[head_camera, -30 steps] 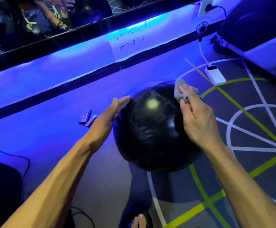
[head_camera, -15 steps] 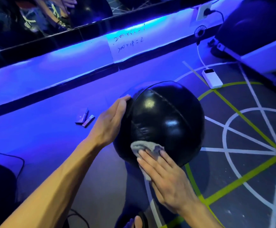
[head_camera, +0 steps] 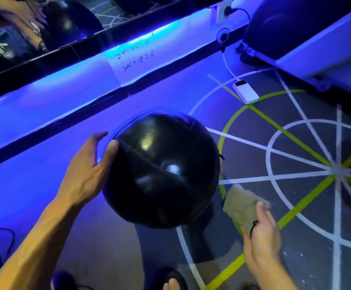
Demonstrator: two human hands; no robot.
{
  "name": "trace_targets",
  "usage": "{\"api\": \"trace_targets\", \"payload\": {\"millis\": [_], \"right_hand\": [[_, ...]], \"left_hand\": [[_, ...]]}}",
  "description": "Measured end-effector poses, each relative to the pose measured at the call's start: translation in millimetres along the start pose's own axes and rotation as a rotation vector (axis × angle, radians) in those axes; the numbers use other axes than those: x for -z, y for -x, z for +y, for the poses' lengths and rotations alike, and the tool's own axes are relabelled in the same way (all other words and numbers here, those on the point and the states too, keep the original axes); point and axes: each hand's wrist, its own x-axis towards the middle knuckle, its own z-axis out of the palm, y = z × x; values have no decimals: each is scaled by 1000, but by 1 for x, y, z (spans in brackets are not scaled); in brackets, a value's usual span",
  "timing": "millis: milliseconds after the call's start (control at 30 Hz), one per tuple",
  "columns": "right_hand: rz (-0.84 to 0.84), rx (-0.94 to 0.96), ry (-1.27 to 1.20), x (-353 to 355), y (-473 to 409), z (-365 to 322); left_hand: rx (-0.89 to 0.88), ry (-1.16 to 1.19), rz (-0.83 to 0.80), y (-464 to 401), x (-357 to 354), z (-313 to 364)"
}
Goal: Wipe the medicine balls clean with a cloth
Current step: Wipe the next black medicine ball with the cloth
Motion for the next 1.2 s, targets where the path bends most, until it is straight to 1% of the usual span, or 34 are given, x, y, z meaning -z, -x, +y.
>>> {"api": "trace_targets", "payload": {"millis": [67, 133, 167, 233, 300, 367, 433, 500, 600, 633, 667, 700, 733, 833, 900, 933, 967, 1033, 1067, 1133, 1200], "right_hand": [[-69, -49, -120, -8, -13, -8], [-118, -59, -115, -20, -22, -10], [-122, -71, -97, -25, -25, -8], [-131, -96, -45, -38, -28, -2], [-114, -28, 42, -53, -26, 4], [-155, 164, 164, -69, -16, 2], [-242, 423, 308, -90, 2, -9], [-362, 679, 480, -107, 23, -18], [-605, 1008, 712, -117, 50, -18], [-646, 1101, 780, -114, 50, -14], [-658, 1155, 800, -108, 45, -11], [-632, 1159, 771, -98, 35, -9], [-579, 1105, 731, -84, 23, -7], [-373, 817, 700, -42, -5, -3], [-342, 707, 703, -31, -7, -2], [-330, 689, 671, -35, -6, -5], [-319, 701, 630, -45, -4, -10], [-341, 794, 614, -73, 7, -23], [-406, 868, 636, -86, 16, -28], [-606, 1067, 732, -103, 38, -30], [-769, 1235, 862, -100, 52, -24]], "left_hand": [[-137, 23, 8, -11, -5, 21], [-218, 23, -90, -21, -15, 32], [-227, 19, -123, -22, -22, 32], [-222, -3, -110, -19, -32, 26], [-216, -33, -92, -11, -36, 24], [-212, -53, -83, -2, -36, 25], [-203, -62, -77, 1, -36, 28], [-194, -70, -76, 2, -36, 30], [-210, -84, -71, 2, -38, 31], [-215, -86, -58, 3, -39, 30], [-215, -80, -42, 5, -40, 30], [-216, -72, -32, 7, -40, 30], [-218, -68, -25, 8, -41, 30], [-212, -73, -7, 13, -44, 29], [-235, -70, 12, 21, -47, 33], [-248, -66, 22, 25, -49, 37], [-255, -69, 31, 30, -52, 42], [-258, -92, 48, 38, -57, 50], [-257, -102, 53, 42, -59, 51], [-285, -116, 54, 49, -59, 49], [-349, -123, 57, 56, -57, 44]]}}
